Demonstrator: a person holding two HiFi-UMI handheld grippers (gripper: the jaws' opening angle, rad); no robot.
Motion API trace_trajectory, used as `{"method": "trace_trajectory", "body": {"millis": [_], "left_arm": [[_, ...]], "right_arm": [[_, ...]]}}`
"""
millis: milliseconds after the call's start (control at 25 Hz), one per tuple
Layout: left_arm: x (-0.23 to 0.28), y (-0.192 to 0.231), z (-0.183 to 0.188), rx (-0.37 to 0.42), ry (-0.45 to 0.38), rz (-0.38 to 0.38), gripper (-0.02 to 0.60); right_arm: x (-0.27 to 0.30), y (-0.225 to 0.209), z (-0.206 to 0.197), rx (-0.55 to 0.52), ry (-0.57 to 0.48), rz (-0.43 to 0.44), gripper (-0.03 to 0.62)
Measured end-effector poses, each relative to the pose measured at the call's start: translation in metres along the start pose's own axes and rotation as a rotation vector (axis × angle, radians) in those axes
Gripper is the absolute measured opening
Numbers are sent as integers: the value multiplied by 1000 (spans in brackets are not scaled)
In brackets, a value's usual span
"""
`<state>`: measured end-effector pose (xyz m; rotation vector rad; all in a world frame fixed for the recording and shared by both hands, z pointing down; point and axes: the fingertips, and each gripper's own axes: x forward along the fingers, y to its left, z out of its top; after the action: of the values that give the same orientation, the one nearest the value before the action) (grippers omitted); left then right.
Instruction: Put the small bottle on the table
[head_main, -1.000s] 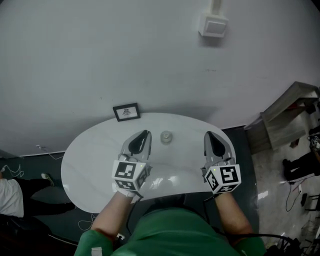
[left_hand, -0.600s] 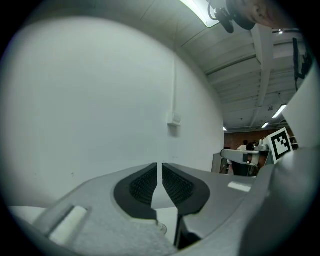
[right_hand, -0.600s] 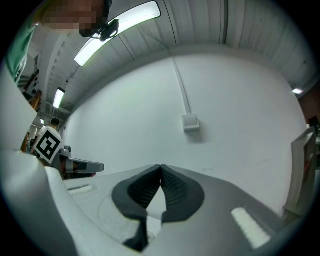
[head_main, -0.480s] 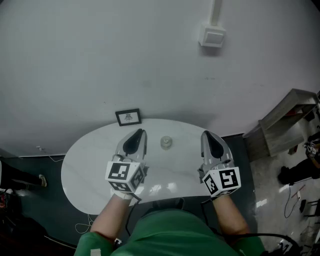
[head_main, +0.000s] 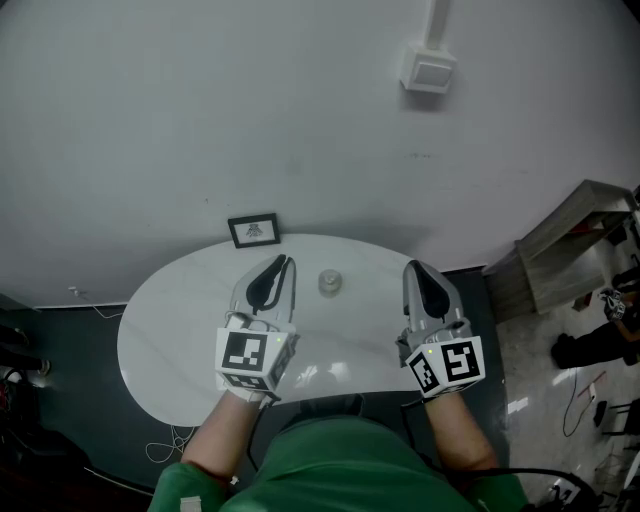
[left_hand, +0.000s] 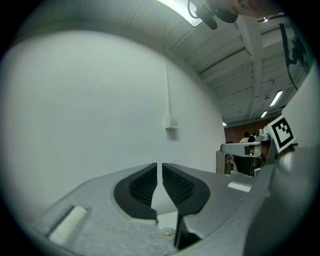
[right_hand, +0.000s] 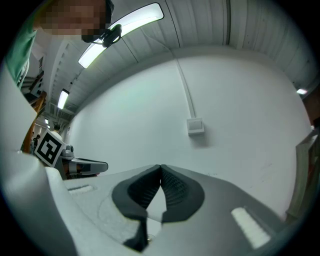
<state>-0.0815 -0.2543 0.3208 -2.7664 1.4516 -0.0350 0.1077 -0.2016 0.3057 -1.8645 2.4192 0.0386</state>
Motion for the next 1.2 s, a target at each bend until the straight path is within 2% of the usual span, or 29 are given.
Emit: {"method": "trace_trajectory", "body": {"millis": [560, 1200], "left_arm": [[0, -2, -7, 26, 21, -10, 40], [0, -4, -13, 8, 29, -28, 40]], "right_arm": [[0, 4, -1, -5, 5, 4, -5], [-5, 8, -1, -25, 16, 2, -5]]}}
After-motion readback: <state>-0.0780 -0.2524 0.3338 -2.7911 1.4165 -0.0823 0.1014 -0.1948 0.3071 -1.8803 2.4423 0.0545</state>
